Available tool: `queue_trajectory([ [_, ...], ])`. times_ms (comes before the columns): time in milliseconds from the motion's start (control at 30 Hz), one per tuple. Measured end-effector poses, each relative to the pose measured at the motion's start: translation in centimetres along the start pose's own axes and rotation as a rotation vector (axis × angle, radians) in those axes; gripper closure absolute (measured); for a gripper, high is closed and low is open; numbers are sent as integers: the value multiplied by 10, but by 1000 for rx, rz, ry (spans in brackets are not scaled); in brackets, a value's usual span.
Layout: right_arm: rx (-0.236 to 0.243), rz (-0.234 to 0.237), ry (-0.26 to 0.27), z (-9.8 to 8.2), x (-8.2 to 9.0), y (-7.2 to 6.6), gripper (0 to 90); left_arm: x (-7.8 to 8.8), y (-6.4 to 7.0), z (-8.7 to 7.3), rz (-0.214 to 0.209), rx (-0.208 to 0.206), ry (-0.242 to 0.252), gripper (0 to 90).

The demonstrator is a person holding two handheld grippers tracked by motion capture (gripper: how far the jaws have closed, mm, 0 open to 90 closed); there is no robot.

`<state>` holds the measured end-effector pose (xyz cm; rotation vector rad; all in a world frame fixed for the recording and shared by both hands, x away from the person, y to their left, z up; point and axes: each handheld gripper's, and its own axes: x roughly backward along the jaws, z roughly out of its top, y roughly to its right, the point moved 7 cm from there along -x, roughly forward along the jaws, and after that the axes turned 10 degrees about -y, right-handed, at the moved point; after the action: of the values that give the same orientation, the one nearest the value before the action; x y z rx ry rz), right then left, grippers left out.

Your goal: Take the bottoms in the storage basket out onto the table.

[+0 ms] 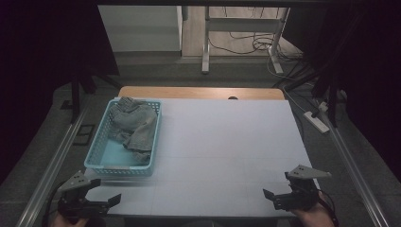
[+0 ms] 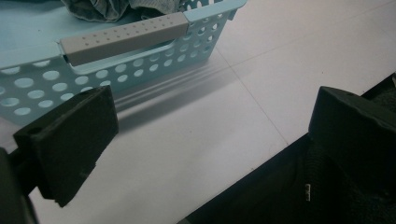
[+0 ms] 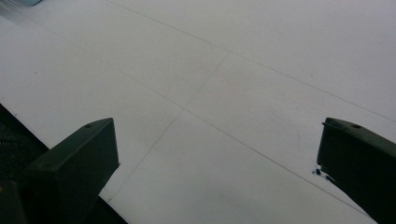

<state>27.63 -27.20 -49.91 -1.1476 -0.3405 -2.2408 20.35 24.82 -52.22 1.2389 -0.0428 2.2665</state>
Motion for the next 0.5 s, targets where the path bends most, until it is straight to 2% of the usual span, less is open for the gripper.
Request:
queue_trajectory([
  [300, -3, -4, -16, -1, -1, 0, 0, -1, 2, 0, -8, -23, -13, 9],
  [500, 3, -3, -24, -1, -2, -1, 0, -2, 2, 0, -12, -21, -19, 8],
])
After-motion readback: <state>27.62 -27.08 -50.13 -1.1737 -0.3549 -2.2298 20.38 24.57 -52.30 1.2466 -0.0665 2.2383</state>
